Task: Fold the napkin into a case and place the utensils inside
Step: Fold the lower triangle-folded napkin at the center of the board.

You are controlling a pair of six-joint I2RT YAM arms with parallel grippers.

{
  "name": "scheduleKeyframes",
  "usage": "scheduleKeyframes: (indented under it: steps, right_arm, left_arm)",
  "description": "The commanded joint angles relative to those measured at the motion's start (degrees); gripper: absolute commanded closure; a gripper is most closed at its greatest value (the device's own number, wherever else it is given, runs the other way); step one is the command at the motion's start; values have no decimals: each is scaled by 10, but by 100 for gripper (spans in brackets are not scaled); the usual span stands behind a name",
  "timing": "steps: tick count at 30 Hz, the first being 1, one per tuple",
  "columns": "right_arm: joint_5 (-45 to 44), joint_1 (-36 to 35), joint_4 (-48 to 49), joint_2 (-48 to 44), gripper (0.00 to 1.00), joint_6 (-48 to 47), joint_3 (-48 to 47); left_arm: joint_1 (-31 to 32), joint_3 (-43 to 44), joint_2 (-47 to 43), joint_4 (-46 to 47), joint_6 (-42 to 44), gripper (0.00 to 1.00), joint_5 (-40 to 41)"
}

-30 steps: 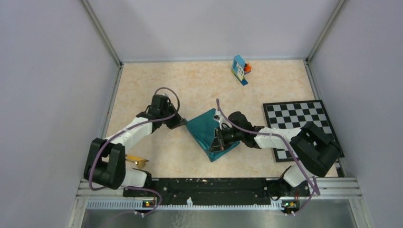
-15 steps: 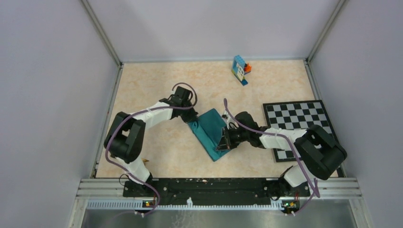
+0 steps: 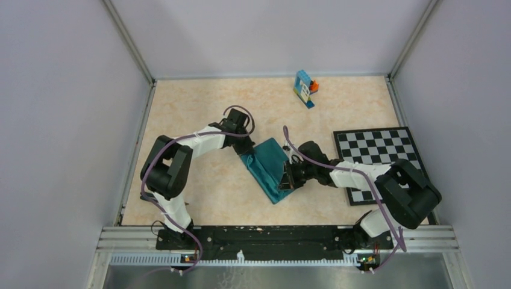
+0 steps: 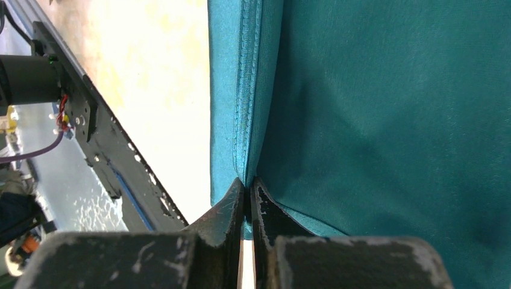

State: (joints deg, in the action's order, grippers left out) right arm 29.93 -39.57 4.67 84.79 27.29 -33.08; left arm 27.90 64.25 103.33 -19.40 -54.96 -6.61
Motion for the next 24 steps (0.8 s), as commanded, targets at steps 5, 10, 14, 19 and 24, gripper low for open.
scheduleKeyframes:
  steps: [5,10,14,19,24]
  right_arm:
    - [-99,2,-94,-44,66,-61,-61]
    - [-146,4,22,-47,40,-38,-70]
    - [-128,5,91,-5,37,-20,-106]
    - [-121,6,126,80,38,-49,-173]
    - [-82,6,172,144,48,-63,-197]
  left_arm:
    - [-6,24,11,29,12,98,18]
    - [-5,24,14,29,21,98,5]
    - [-5,23,10,30,26,97,-4]
    - [-2,20,10,33,28,97,-14]
    - [-2,19,11,33,32,97,-21]
